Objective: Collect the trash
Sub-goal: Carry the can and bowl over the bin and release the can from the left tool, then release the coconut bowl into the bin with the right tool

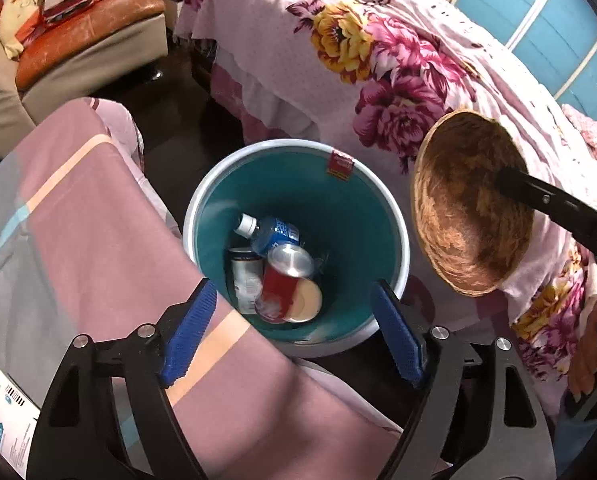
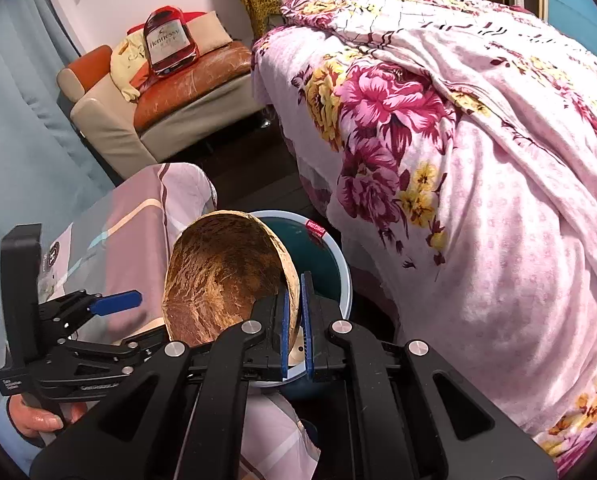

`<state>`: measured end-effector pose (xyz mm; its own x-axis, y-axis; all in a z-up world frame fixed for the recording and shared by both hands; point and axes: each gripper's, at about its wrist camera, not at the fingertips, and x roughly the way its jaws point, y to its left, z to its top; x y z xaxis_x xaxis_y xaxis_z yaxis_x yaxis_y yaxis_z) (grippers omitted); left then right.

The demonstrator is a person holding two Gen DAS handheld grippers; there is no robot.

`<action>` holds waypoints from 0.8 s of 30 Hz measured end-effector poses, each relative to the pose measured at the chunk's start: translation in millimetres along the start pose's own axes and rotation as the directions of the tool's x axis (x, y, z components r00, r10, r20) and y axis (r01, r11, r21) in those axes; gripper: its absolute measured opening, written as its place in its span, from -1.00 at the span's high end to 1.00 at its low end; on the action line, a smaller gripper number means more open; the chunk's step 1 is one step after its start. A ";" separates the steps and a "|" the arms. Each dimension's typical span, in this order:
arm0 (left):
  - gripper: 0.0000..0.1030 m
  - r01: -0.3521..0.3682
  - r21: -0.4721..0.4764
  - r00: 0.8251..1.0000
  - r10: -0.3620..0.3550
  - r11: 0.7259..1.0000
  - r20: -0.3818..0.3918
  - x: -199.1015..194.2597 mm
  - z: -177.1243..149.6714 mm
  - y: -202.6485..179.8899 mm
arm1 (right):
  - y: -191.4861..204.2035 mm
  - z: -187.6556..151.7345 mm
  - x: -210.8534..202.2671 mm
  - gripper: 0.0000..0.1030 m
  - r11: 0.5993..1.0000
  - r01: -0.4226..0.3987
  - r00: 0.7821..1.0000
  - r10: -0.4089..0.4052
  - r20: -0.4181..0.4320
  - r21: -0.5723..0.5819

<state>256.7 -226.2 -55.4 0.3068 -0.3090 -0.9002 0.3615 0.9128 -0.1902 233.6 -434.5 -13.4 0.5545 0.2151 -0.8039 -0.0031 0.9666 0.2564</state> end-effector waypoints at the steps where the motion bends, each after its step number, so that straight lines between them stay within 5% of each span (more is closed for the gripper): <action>1: -0.56 0.004 -0.009 1.000 -0.004 1.000 -0.002 -1.2 -1.5 2.8 | 1.3 0.1 1.3 0.89 1.000 0.001 1.000 -0.001 -0.003 -0.003; 9: -0.76 -0.010 -0.070 1.000 0.011 0.998 0.011 -19.0 -17.2 26.2 | 15.2 -2.9 12.6 0.89 0.999 0.017 0.999 -0.018 -0.033 -0.029; 24: -0.78 0.000 -0.171 0.998 0.009 0.985 0.056 -56.3 -40.4 82.6 | 52.1 -11.0 45.0 0.89 0.993 0.039 0.992 -0.052 -0.114 -0.108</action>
<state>233.7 -122.6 -36.3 0.3589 -0.3150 -0.8786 0.2055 0.9449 -0.2549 249.2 -373.0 -42.1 0.4555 0.1793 -0.8720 -0.0713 0.9837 0.1650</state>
